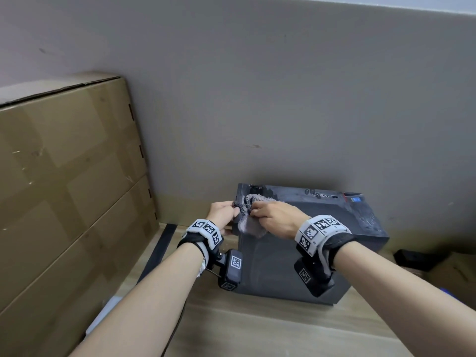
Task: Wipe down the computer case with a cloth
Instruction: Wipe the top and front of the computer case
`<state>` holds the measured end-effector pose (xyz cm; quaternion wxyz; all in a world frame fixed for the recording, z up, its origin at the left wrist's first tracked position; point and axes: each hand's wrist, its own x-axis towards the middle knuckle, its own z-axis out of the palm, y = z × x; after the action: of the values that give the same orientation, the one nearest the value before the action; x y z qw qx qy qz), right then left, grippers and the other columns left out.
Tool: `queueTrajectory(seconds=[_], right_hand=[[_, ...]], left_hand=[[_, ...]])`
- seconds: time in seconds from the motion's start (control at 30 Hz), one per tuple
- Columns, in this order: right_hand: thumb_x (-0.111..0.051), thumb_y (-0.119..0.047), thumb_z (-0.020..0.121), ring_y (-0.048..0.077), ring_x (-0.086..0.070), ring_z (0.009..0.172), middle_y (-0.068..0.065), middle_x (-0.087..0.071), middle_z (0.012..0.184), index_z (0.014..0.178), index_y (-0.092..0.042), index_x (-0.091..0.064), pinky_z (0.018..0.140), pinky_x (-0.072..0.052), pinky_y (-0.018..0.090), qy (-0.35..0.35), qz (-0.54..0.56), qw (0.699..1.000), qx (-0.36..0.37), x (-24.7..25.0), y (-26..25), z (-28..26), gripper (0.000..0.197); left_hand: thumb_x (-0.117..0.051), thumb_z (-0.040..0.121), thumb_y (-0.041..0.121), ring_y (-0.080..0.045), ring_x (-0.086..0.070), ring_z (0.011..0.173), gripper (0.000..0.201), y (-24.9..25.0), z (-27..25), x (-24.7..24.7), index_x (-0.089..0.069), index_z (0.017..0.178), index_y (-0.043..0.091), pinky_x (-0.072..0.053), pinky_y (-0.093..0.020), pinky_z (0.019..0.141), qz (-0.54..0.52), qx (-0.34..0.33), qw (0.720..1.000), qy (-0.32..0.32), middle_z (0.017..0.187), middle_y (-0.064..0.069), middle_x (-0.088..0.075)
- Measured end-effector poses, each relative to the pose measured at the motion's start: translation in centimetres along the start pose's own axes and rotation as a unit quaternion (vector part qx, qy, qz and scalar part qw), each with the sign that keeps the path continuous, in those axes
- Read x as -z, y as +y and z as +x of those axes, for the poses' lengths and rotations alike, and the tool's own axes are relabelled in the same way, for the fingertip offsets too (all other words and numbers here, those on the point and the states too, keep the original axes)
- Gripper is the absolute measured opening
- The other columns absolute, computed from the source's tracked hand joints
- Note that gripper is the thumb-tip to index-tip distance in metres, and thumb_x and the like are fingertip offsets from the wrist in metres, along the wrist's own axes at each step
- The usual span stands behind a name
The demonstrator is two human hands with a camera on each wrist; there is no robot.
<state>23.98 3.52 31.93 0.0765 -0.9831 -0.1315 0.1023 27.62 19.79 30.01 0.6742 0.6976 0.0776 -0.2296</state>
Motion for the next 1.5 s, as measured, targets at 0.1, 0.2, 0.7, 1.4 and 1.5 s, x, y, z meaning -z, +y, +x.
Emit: queueTrajectory(seconds=[0.1,0.2,0.7,1.4,1.5], right_hand=[[-0.036,-0.018,0.092,0.02,-0.05,0.124,-0.006,-0.053,0.13,0.111,-0.014,-0.065,0.1,-0.044,0.043,0.003,-0.006,1.0,0.022,-0.6,-0.4,-1.9,0.035],[-0.036,-0.021,0.099,0.02,-0.043,0.134,-0.003,-0.045,0.146,0.125,-0.013,-0.06,0.104,-0.042,0.044,0.015,-0.027,1.0,0.005,-0.7,-0.9,-3.1,0.036],[-0.033,-0.029,0.102,0.031,-0.034,0.135,0.012,-0.041,0.138,0.136,-0.008,-0.042,0.115,-0.027,0.042,-0.03,-0.076,0.993,-0.087,0.5,3.4,7.6,0.041],[-0.039,-0.026,0.098,0.026,-0.053,0.105,-0.011,-0.047,0.116,0.109,-0.028,-0.059,0.081,-0.048,0.045,0.015,-0.053,0.996,0.07,0.2,0.6,2.0,0.022],[-0.04,-0.024,0.099,0.02,-0.052,0.106,-0.014,-0.045,0.116,0.11,-0.03,-0.058,0.075,-0.048,0.04,0.03,-0.046,0.996,0.073,-0.4,-0.3,0.0,0.023]], left_hand=[[-0.047,0.097,-0.002,-0.021,-0.057,0.067,0.026,0.1,-0.3,0.1,-0.064,0.104,0.016,-0.054,-0.035,0.061,-0.003,0.002,1.0,-0.001,0.079,-0.01,-0.061],[-0.048,0.097,-0.001,-0.02,-0.059,0.069,0.03,0.1,-0.5,0.3,-0.064,0.118,0.013,-0.053,-0.032,0.053,-0.006,0.0,1.0,-0.007,0.084,-0.01,-0.064],[-0.053,0.094,0.004,-0.022,-0.057,0.085,0.025,0.3,2.0,-0.9,-0.066,0.082,0.022,-0.054,-0.049,0.085,-0.012,-0.023,0.999,0.019,0.092,-0.007,-0.063],[-0.042,0.084,-0.008,-0.023,-0.051,0.079,0.035,0.3,0.2,-0.1,-0.061,0.09,0.02,-0.05,-0.04,0.074,-0.044,0.037,0.998,0.023,0.085,-0.01,-0.056],[-0.048,0.086,-0.003,-0.025,-0.057,0.071,0.023,0.2,0.4,-0.2,-0.067,0.084,0.011,-0.054,-0.043,0.074,-0.048,0.029,0.998,0.027,0.08,-0.013,-0.061]])
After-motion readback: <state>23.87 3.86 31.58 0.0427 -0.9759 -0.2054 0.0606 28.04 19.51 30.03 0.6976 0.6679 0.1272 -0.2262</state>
